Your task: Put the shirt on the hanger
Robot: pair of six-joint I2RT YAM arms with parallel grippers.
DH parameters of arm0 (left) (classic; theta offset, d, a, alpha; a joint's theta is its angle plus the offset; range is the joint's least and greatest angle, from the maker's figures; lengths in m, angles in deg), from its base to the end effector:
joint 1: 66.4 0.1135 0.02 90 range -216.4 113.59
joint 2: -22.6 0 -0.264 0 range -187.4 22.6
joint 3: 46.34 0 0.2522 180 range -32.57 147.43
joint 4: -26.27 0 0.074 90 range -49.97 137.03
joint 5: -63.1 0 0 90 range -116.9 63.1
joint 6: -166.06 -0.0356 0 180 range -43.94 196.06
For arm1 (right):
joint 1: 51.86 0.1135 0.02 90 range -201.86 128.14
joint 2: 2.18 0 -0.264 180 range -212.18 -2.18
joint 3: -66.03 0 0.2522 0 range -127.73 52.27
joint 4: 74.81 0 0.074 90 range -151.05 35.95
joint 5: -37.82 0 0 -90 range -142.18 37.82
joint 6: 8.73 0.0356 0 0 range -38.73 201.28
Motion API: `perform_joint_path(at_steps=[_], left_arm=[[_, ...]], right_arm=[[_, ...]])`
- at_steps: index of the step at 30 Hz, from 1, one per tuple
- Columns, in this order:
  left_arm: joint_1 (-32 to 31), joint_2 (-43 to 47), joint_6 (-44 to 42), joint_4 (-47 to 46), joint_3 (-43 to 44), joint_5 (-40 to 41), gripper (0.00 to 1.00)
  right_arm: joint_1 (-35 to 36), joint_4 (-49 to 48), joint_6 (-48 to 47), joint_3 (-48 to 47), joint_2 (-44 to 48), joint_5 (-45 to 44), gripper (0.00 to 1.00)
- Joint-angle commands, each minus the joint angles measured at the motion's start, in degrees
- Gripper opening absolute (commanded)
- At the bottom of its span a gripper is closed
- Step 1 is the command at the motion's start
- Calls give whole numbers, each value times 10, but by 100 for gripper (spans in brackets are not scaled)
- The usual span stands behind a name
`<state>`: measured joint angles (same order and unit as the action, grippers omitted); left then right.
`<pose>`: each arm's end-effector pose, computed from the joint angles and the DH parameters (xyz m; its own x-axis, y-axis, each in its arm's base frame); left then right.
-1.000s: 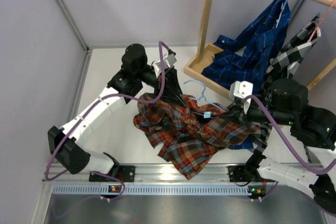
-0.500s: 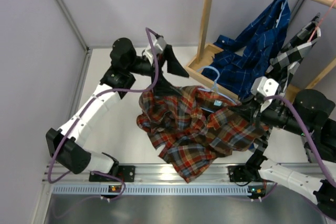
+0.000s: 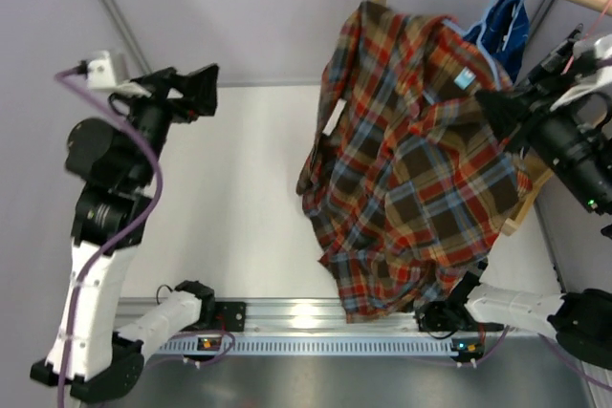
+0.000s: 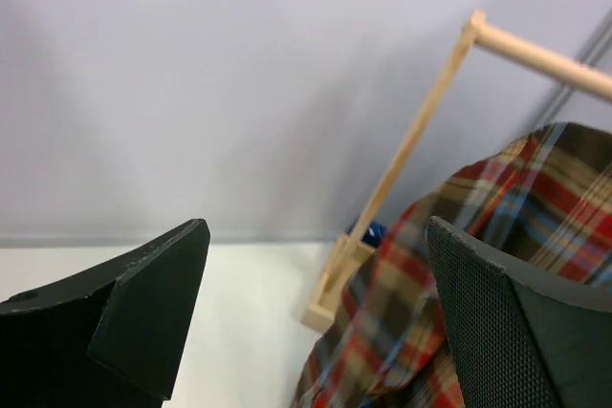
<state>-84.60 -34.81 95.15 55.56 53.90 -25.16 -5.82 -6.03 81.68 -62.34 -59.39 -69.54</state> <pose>0.1612 -0.0519 0.5330 0.1172 -0.3827 -0.9164 0.3413 0.8821 -0.3247 0.0537 0.0404 0.5786 0.0254 0.0362 -0.9990 -0.4803 0.8769 0.0195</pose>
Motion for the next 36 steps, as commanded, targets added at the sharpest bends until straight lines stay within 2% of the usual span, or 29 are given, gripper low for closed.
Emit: perform_joint_path(at_steps=[1, 2, 4, 5, 7, 9, 12, 15, 16, 19, 22, 25, 28, 29, 30, 32, 36], left_arm=[[-2, 62, -27, 36, -43, 97, 98], [-2, 78, -30, 37, -73, 66, 98], [-2, 110, -32, 38, -110, 36, 98], [-2, 140, -35, 40, -145, 3, 98], [-2, 167, -47, 56, -174, -15, 98], [-2, 208, -64, 71, -216, -50, 98], [-2, 259, -81, 103, -264, -63, 98], [-2, 304, -99, 132, -319, -107, 98], [-2, 317, -103, 135, -335, -120, 98], [-2, 358, -101, 132, -396, -124, 98], [-3, 388, -82, 117, -444, -105, 98], [-3, 400, -71, 101, -473, -93, 98], [-3, 394, -70, 100, -469, -93, 98], [-2, 393, -68, 100, -471, -93, 98], [-3, 391, -68, 101, -473, -94, 98], [-3, 387, -68, 101, -476, -100, 98], [-3, 391, -69, 101, -479, -97, 98]], right_arm=[[8, -55, 8, -111, -69, -181, 0], [7, -60, 1, -160, -86, -195, 0], [8, -88, -64, -191, -123, -238, 0], [7, -152, -83, -184, -125, -254, 0], [8, -215, -144, -175, -127, -288, 0], [8, -259, -181, -192, -141, -294, 0], [8, -265, -195, -200, -153, -273, 0], [7, -269, -151, -102, -119, -275, 0], [7, -277, -133, -27, -104, -269, 0], [7, -327, -65, 121, -49, -275, 0], [5, -348, -9, 204, -28, -290, 0], [4, -348, 45, 229, -43, -312, 0], [-16, -340, 88, 208, -78, -322, 0], [-50, -307, 102, 187, -109, -301, 0], [-73, -282, 114, 133, -128, -222, 0], [-125, -225, 146, 77, -190, -172, 0], [-130, -236, 126, -10, -238, -189, 0]])
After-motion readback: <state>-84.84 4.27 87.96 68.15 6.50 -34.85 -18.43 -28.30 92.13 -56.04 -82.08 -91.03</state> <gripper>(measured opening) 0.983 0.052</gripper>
